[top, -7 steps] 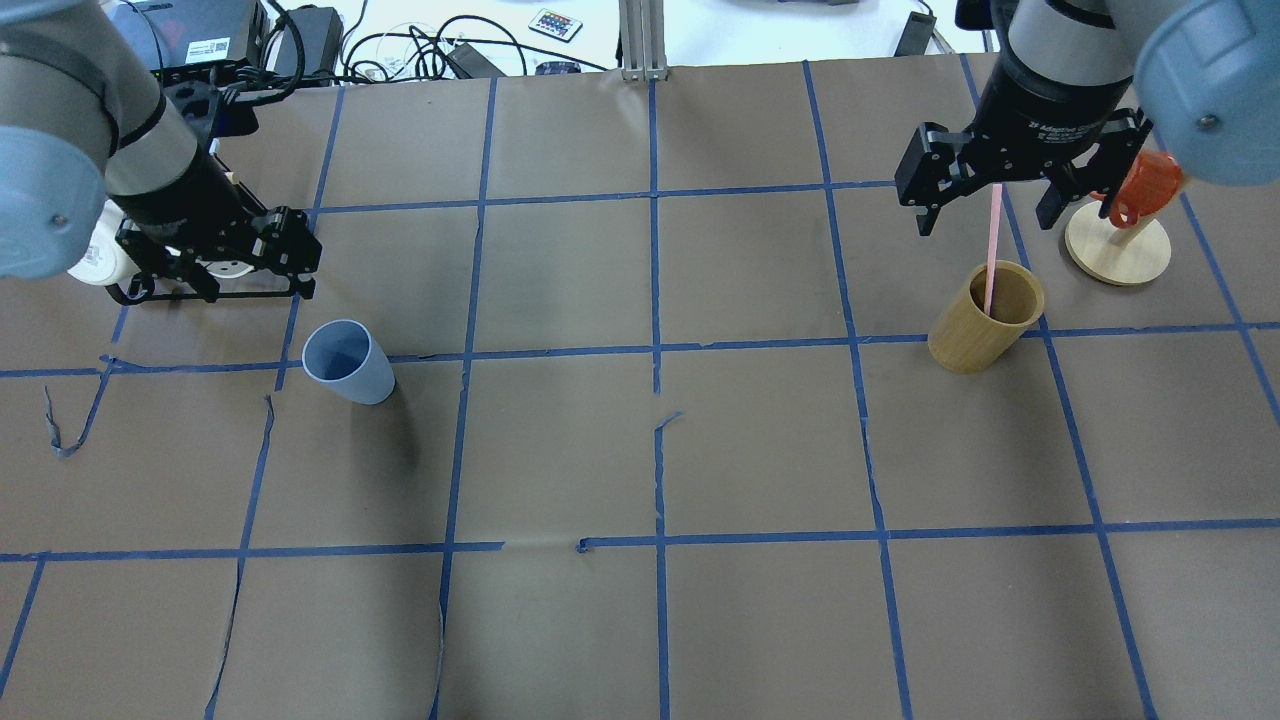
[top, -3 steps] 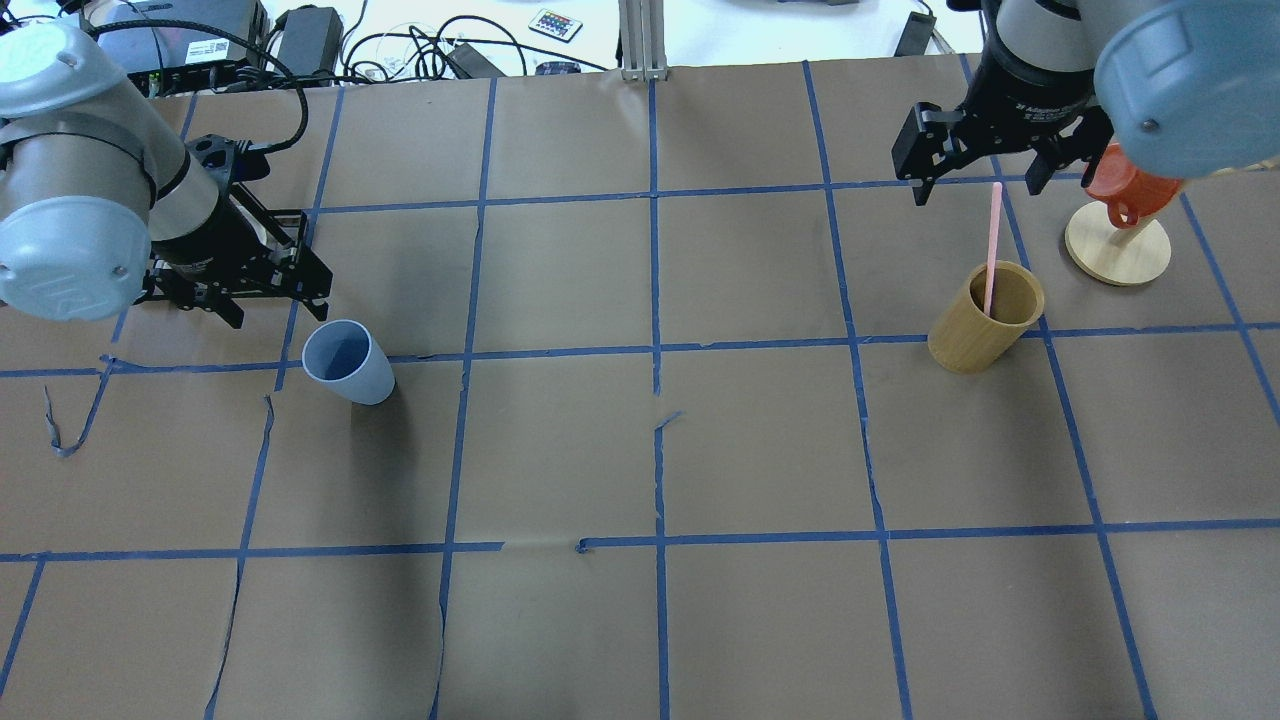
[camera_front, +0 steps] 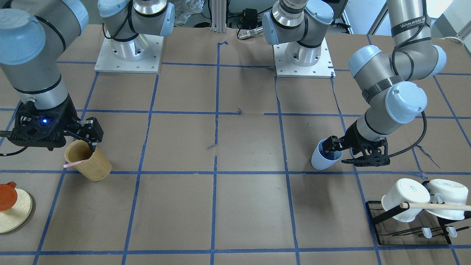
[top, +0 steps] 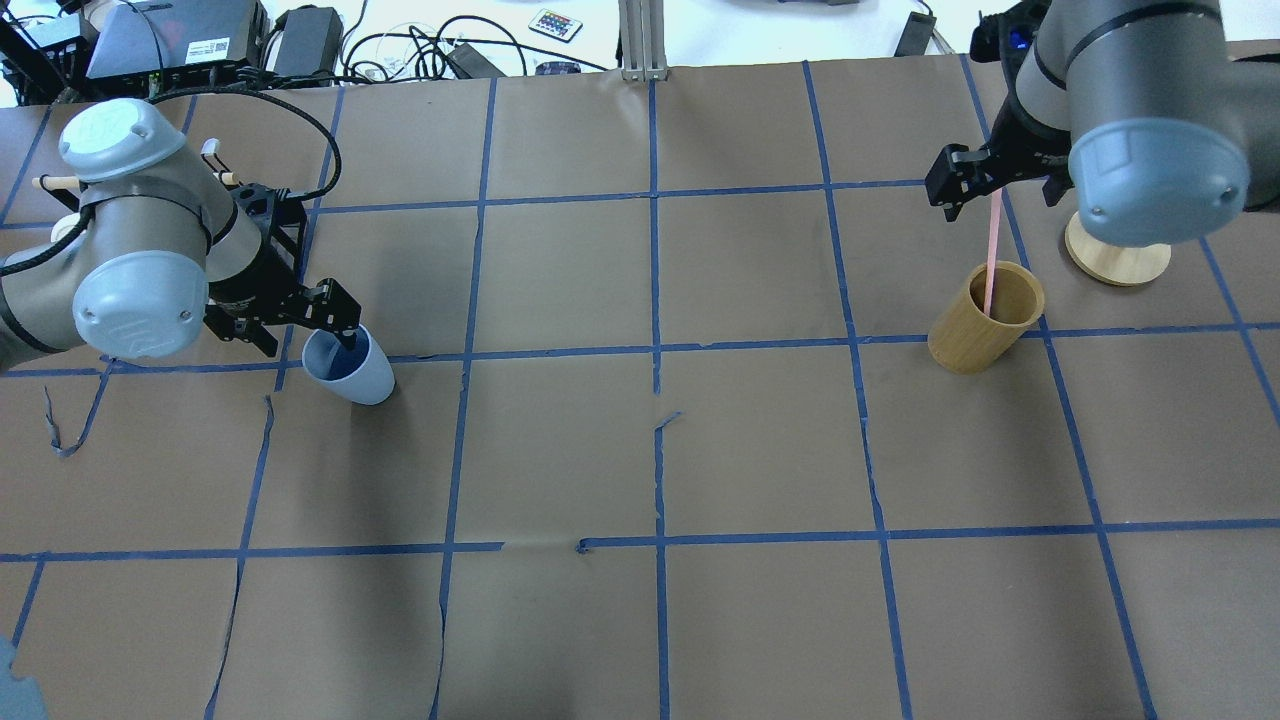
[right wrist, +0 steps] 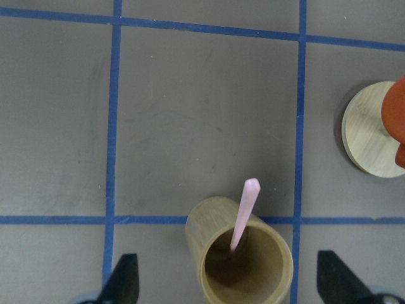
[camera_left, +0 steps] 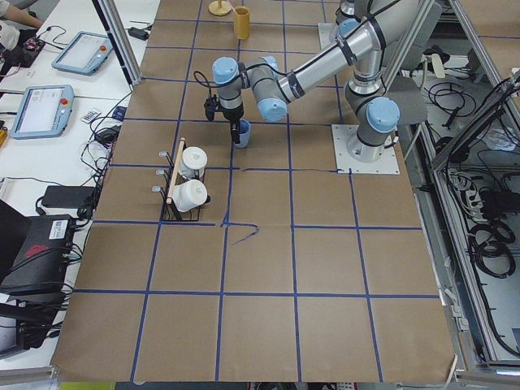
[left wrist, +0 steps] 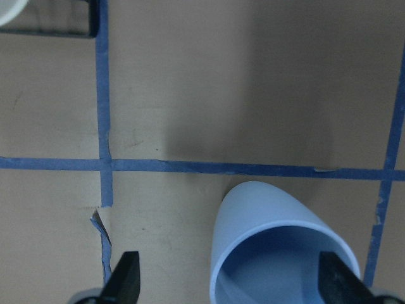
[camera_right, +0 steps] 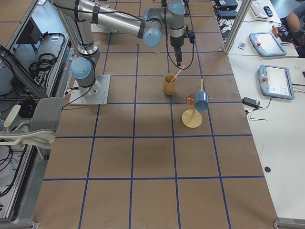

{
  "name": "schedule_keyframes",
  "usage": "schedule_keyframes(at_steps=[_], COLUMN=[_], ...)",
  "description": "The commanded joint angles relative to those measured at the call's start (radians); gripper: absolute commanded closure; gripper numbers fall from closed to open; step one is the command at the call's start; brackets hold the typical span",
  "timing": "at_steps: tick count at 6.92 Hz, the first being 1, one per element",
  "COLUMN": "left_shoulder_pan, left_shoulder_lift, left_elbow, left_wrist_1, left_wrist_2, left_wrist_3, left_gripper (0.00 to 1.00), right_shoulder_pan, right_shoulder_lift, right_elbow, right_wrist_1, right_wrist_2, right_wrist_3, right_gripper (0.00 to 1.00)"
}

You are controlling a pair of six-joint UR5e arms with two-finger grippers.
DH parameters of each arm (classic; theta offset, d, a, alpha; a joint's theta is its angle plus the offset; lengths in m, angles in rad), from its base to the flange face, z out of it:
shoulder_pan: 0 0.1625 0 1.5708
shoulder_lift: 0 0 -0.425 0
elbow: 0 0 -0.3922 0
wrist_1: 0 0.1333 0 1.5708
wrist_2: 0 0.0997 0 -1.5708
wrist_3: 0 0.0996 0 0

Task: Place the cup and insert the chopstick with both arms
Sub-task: 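Lift the light blue cup with left gripper while right grasps pink chopstick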

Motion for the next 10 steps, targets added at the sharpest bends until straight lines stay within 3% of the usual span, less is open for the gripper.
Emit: schedule_keyframes(at_steps=[1, 2, 4, 6, 7, 8, 9, 10], left_shoulder_pan=[0.002, 0.008, 0.001, -0.101, -0.213, -0.301, -0.359, -0.396], left_shoulder_lift=[0.003, 0.003, 0.02, 0.087, 0.106, 0.068, 0.01, -0.053], left_elbow=[-0.013, -0.016, -0.008, 0.011, 0.045, 0.143, 0.209, 0.267], left_wrist_1=[-0.002, -0.007, 0.007, 0.002, 0.013, 0.045, 0.051, 0.086], left_wrist_2=[0.003, -0.006, -0.008, -0.014, -0.028, -0.037, -0.112, -0.149], left_wrist_3=[-0.006, -0.015, -0.012, -0.093, -0.144, -0.255, -0.432, -0.477], left_gripper=[0.99, 1.0, 1.0, 1.0, 1.0, 1.0, 1.0, 1.0], right_shoulder_pan=[-0.012, -0.018, -0.021, -0.021, -0.021, -0.021, -0.022, -0.023], right_shoulder_lift=[0.011, 0.024, 0.026, 0.028, 0.028, 0.028, 0.029, 0.028], right_elbow=[0.063, 0.061, 0.061, 0.06, 0.06, 0.058, 0.058, 0.058], right_wrist_1=[-0.12, -0.125, -0.161, -0.185, -0.185, -0.185, -0.185, -0.185], right_wrist_2=[0.002, 0.008, 0.008, 0.009, 0.008, 0.008, 0.008, 0.006], right_wrist_3=[-0.056, -0.059, -0.059, -0.059, -0.059, -0.059, -0.059, -0.059], right_gripper=[0.0, 0.22, 0.46, 0.48, 0.76, 0.76, 0.76, 0.86])
